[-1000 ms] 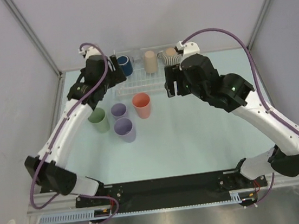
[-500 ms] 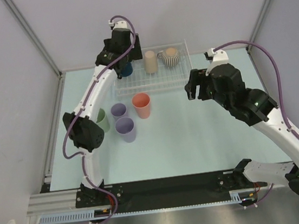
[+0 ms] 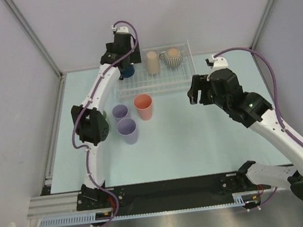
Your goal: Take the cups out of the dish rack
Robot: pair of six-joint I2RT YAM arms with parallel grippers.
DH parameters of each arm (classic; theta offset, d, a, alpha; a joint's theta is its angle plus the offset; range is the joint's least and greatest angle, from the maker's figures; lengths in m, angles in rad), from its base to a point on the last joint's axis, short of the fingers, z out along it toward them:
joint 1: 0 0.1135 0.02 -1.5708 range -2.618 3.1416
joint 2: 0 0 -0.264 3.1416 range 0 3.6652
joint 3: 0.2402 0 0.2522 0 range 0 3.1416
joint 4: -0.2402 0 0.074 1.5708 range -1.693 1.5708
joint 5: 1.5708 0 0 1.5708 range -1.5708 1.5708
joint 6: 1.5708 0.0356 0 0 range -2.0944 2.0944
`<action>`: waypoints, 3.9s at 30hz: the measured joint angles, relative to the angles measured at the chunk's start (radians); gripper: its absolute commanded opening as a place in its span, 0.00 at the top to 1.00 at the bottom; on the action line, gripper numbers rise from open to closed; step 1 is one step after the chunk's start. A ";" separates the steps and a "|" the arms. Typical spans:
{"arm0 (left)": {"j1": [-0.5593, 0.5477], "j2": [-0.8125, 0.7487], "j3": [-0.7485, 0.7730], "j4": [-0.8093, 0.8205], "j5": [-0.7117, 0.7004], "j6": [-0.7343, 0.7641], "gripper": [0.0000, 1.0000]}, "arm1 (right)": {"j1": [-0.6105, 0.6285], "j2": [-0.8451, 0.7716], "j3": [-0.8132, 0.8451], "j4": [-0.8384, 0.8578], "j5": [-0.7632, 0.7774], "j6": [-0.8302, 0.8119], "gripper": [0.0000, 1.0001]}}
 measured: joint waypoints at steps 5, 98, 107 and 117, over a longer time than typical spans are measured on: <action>0.028 0.029 0.001 0.038 0.000 0.025 0.02 | -0.002 0.000 -0.035 0.004 -0.007 0.012 0.23; -0.045 0.280 0.054 0.403 0.307 -0.088 0.00 | -0.123 -0.057 -0.216 0.031 -0.074 0.064 0.24; -0.045 0.332 0.097 0.460 0.314 -0.089 0.02 | -0.123 -0.064 -0.227 0.006 -0.074 0.064 0.24; -0.045 0.352 0.098 0.469 0.313 -0.099 0.40 | -0.123 -0.075 -0.238 -0.008 -0.074 0.064 0.24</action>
